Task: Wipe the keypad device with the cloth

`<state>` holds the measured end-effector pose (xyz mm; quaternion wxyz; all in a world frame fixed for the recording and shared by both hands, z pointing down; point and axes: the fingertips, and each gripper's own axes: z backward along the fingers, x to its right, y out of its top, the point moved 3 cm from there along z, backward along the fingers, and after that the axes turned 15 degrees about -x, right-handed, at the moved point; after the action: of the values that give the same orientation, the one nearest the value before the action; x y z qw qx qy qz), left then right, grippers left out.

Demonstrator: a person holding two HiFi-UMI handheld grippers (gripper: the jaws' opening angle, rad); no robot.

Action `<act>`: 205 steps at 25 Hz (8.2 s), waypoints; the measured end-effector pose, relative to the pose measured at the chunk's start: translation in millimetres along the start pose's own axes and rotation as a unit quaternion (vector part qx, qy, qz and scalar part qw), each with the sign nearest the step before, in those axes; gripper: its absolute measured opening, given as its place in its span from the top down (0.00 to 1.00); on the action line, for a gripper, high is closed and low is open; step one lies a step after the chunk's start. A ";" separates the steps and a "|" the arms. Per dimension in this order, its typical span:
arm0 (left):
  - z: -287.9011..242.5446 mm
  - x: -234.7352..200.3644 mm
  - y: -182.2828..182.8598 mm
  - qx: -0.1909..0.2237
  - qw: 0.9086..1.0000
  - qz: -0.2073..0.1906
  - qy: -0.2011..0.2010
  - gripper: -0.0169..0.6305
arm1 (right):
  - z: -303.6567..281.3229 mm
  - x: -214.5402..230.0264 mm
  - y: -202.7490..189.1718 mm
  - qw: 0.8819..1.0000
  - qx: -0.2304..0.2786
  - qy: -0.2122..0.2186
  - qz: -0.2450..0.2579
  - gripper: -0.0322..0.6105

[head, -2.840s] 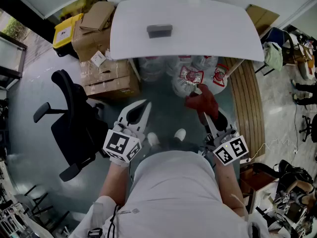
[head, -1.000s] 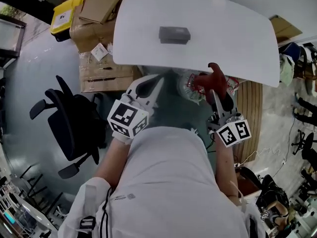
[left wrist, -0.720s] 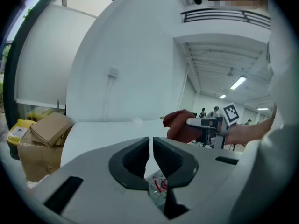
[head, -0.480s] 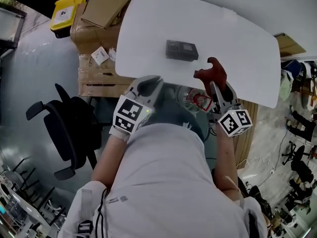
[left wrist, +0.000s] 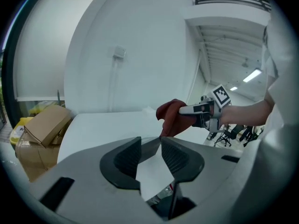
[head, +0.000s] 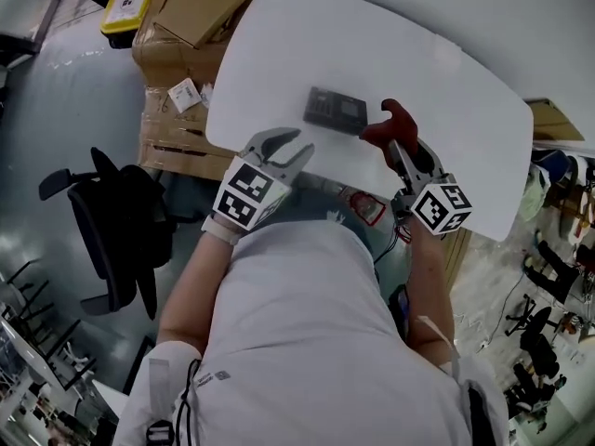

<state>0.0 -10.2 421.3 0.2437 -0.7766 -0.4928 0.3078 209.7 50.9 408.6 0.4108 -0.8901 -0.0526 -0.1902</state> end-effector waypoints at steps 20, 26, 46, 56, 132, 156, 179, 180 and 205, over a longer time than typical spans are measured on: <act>-111.2 -39.5 -5.3 -0.139 0.985 -0.079 0.064 0.72 | -146.7 75.9 -3.4 0.972 -0.207 0.089 0.071 0.77; -125.7 -45.5 -8.1 -0.173 0.979 -0.084 0.068 0.72 | -177.6 83.6 -18.1 0.956 -0.263 0.106 0.079 0.77; -127.8 -44.3 -6.3 -0.180 0.977 -0.031 0.106 0.69 | -189.8 70.3 -32.2 0.923 -0.336 0.185 0.031 0.77; -128.7 -45.2 -6.1 -0.177 0.978 -0.026 0.108 0.69 | -154.5 33.7 -33.1 0.916 -0.333 0.221 0.045 0.77; -126.0 -43.1 -9.7 -0.143 0.984 -0.059 0.089 0.69 | -202.0 -16.1 -29.8 0.871 -0.394 0.268 0.121 0.77; -113.3 -55.5 -30.3 -0.071 0.992 0.070 0.078 0.68 | -199.2 -40.6 -27.4 0.848 -0.424 0.309 0.082 0.77; -115.3 -57.6 -31.4 -0.063 0.993 0.093 0.044 0.68 | -259.4 -32.9 -25.3 0.871 -0.423 0.223 0.115 0.78; -115.5 -57.5 -31.4 -0.063 0.993 0.093 0.043 0.68 | -264.0 -29.0 -25.5 0.873 -0.422 0.214 0.116 0.78; -113.7 -56.4 -33.2 -0.056 0.991 0.115 0.045 0.68 | -287.6 11.3 -25.2 0.868 -0.427 0.225 0.113 0.78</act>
<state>42.9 -57.2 536.0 0.1845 -0.8535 -0.4054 0.2707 128.9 -149.4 600.6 0.0099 -0.9116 0.2287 -0.3415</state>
